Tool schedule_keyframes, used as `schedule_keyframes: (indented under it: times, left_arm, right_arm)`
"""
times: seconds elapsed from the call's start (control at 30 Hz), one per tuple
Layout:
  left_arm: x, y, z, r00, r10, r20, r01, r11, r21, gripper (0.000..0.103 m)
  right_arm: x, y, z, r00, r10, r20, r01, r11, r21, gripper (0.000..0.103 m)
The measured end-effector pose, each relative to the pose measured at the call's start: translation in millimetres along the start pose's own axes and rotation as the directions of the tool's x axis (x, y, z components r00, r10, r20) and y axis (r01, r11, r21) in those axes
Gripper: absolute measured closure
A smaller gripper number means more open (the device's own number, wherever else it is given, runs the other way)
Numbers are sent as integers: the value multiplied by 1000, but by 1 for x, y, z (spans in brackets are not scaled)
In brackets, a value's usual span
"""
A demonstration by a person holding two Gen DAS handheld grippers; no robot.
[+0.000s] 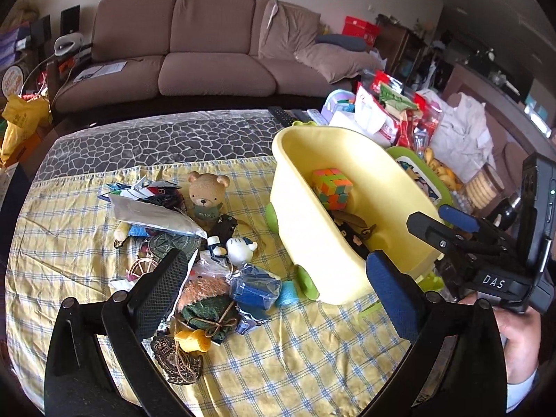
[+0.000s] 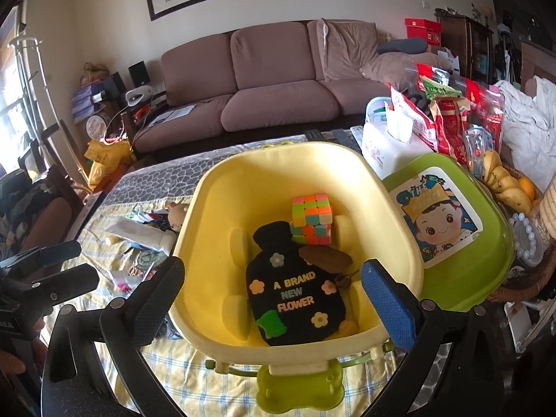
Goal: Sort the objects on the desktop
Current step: 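Move both grippers back from the tub toward the pile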
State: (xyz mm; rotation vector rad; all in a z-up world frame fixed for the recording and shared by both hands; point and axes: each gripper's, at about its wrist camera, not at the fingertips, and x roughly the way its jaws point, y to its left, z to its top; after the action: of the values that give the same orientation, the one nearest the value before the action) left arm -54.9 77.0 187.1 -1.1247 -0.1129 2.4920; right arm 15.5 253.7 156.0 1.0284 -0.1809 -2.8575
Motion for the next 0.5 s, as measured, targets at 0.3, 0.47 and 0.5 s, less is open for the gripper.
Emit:
schedule_keyframes:
  times: [0.3, 0.47, 0.5]
  left_arm:
    - [-19, 62, -7, 995, 93, 21, -92, 994, -64, 0]
    - [-20, 96, -18, 991, 131, 3, -130, 986, -101, 0]
    - [-19, 102, -21, 991, 132, -2, -132, 985, -111, 0]
  right_arm:
    - [9, 51, 9, 997, 73, 15, -72, 996, -56, 0]
    - [17, 78, 8, 994, 106, 0, -105, 990, -89, 0]
    - [19, 83, 8, 994, 112, -2, -112, 989, -95, 0]
